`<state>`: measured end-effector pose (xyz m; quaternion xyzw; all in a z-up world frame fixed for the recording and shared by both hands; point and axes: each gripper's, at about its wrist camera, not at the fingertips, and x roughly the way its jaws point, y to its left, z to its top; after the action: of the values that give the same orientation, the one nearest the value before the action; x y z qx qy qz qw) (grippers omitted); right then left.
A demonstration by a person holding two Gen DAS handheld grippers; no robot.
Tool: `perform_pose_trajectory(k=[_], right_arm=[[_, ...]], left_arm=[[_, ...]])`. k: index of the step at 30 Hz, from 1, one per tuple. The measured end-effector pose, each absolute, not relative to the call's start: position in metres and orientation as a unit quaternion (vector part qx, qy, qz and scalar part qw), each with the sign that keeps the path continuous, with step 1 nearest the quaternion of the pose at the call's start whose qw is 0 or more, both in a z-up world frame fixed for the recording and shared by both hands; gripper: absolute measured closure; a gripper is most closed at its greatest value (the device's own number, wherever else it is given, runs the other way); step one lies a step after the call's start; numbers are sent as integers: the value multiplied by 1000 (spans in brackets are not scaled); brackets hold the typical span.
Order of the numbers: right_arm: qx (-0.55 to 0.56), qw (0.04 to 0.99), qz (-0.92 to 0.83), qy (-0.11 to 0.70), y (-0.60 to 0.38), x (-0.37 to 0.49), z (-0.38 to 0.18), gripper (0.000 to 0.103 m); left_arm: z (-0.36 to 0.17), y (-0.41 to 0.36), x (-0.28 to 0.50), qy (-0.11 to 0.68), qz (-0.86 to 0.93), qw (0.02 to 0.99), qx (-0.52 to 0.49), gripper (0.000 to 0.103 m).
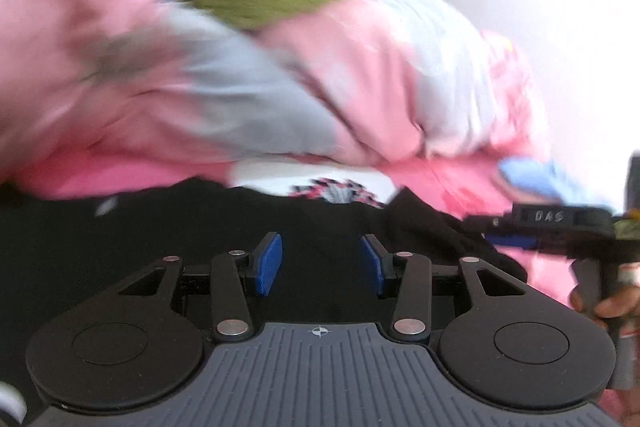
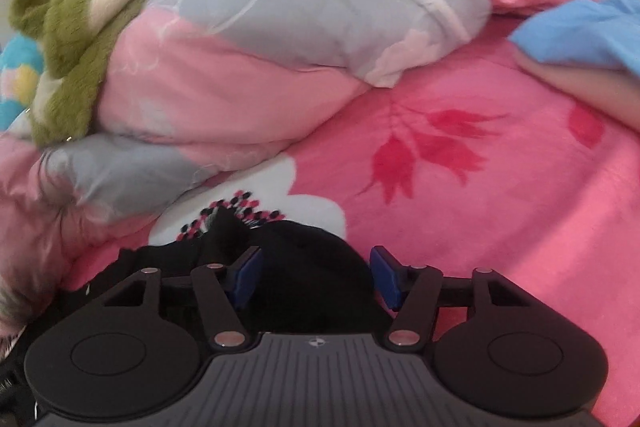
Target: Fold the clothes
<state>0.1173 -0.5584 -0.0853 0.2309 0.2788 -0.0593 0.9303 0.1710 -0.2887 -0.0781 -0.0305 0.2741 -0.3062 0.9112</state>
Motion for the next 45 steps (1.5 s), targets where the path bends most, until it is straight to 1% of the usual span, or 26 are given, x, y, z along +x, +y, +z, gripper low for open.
perform_pose_trajectory(k=[2, 4, 7, 8, 9, 10, 12, 15, 19, 22, 23, 25, 26, 27, 28, 29, 30, 31, 32, 33, 35, 37, 38, 39, 42, 45], right_arm=[[202, 942, -47, 264, -550, 118, -78, 48], [176, 950, -32, 257, -542, 124, -71, 49], [152, 947, -14, 283, -534, 141, -76, 49], [146, 943, -8, 299, -533, 149, -82, 59], [146, 936, -10, 322, -535, 156, -91, 88], [160, 935, -18, 315, -540, 154, -94, 99], [194, 936, -36, 292, -553, 148, -96, 100], [263, 936, -75, 223, -579, 121, -88, 101], [310, 921, -98, 216, -590, 112, -95, 100], [334, 910, -100, 224, -594, 116, -101, 98], [337, 909, -106, 221, -596, 117, -101, 94], [335, 910, -121, 213, -600, 117, -99, 86], [331, 912, -127, 208, -602, 116, -97, 78], [332, 912, -124, 205, -603, 115, -95, 74], [333, 913, -120, 203, -605, 114, -92, 72], [334, 914, -116, 201, -607, 112, -90, 68], [327, 915, -112, 207, -607, 114, -89, 59], [319, 917, -108, 214, -607, 116, -87, 54], [314, 915, -104, 232, -606, 122, -89, 44], [309, 912, -100, 250, -606, 128, -91, 38], [300, 905, -91, 287, -606, 141, -96, 38], [275, 910, -93, 297, -601, 147, -98, 45], [261, 913, -92, 299, -597, 148, -96, 69], [258, 916, -81, 295, -591, 145, -92, 101], [240, 930, -48, 275, -567, 134, -74, 100], [128, 957, 17, 259, -504, 119, -51, 98]], left_arm=[[-84, -309, 188, 285, -285, 915, -28, 60], [-94, -315, 203, 298, -244, 922, -48, 60], [-105, -298, 211, 307, -221, 918, -114, 60], [-107, -291, 214, 310, -215, 917, -131, 60], [-110, -284, 217, 311, -209, 915, -150, 60], [-111, -276, 220, 311, -206, 912, -169, 60], [-112, -265, 222, 304, -194, 912, -195, 60], [-115, -248, 227, 292, -175, 911, -234, 60], [-121, -239, 233, 303, -158, 903, -259, 60], [-124, -238, 237, 302, -157, 902, -266, 60], [-124, -237, 237, 300, -157, 902, -268, 60], [-124, -235, 239, 297, -158, 902, -272, 60], [-124, -234, 239, 295, -158, 902, -274, 60], [-123, -234, 239, 293, -161, 901, -276, 60], [-122, -234, 238, 292, -164, 901, -275, 60], [-120, -235, 237, 292, -171, 901, -272, 60], [-117, -238, 235, 290, -185, 900, -268, 60], [-114, -241, 232, 285, -197, 901, -260, 60], [-112, -245, 228, 279, -209, 904, -247, 60], [-109, -249, 225, 272, -220, 907, -235, 60], [-108, -253, 223, 269, -226, 910, -221, 60], [-112, -251, 227, 281, -220, 907, -224, 60], [-116, -248, 230, 292, -216, 903, -231, 60], [-120, -245, 235, 305, -213, 895, -245, 60], [-123, -240, 238, 307, -218, 889, -262, 60], [-122, -241, 236, 307, -218, 890, -256, 60]])
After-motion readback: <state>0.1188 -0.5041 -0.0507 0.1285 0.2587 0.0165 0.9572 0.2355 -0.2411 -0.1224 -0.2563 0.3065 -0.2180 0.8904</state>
